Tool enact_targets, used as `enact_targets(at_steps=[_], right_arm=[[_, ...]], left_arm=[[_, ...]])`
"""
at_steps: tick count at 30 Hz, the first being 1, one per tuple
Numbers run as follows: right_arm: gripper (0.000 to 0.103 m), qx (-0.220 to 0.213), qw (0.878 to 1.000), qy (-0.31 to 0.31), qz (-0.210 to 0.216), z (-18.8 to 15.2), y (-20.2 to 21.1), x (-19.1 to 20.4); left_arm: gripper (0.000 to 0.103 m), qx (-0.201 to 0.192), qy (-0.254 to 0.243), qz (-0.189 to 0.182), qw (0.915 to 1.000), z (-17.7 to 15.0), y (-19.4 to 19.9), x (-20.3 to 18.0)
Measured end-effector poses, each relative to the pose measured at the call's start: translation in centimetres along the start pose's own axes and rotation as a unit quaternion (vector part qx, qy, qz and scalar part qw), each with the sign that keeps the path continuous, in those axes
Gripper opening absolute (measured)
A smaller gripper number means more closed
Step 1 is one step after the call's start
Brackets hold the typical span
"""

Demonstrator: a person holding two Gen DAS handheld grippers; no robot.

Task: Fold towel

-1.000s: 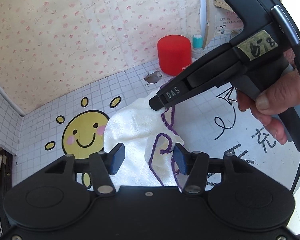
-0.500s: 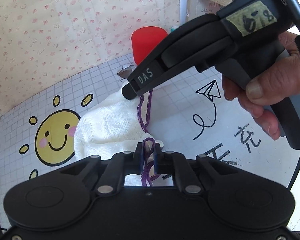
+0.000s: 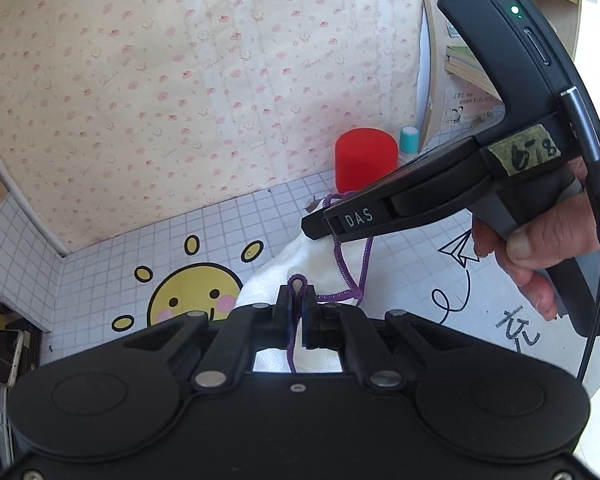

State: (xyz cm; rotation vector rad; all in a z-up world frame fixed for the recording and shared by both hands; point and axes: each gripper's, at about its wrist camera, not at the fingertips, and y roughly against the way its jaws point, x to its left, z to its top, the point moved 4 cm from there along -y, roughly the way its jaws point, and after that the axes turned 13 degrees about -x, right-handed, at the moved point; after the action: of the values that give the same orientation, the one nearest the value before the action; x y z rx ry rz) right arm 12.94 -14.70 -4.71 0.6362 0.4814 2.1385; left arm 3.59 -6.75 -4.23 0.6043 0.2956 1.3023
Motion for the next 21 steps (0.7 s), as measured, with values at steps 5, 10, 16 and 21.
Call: enact_targets(at_steps=[5, 10, 16, 21], right_arm=[[0.005, -0.011, 1.0, 0.016, 0.004, 1.3, 0.2, 1.3], [0.005, -0.02, 0.999, 0.037, 0.003, 2.6, 0.3, 2.7], [0.001, -0.034, 0.997, 0.062, 0.0, 3.8, 0.4, 4.5], [0.001, -0.049, 0.995, 0.08, 0.016, 5.0, 0.5, 6.3]], left_arm=[[0.005, -0.012, 0.007, 0.011, 0.9998, 0.7, 1.0, 0.9], [0.005, -0.021, 0.02, 0.021, 0.9994, 1.2, 1.7, 2.5], [0.005, -0.036, 0.02, 0.033, 0.9986, 2.0, 2.9, 4.3], [0.005, -0.051, 0.016, 0.053, 0.9972, 3.0, 3.9, 6.1]])
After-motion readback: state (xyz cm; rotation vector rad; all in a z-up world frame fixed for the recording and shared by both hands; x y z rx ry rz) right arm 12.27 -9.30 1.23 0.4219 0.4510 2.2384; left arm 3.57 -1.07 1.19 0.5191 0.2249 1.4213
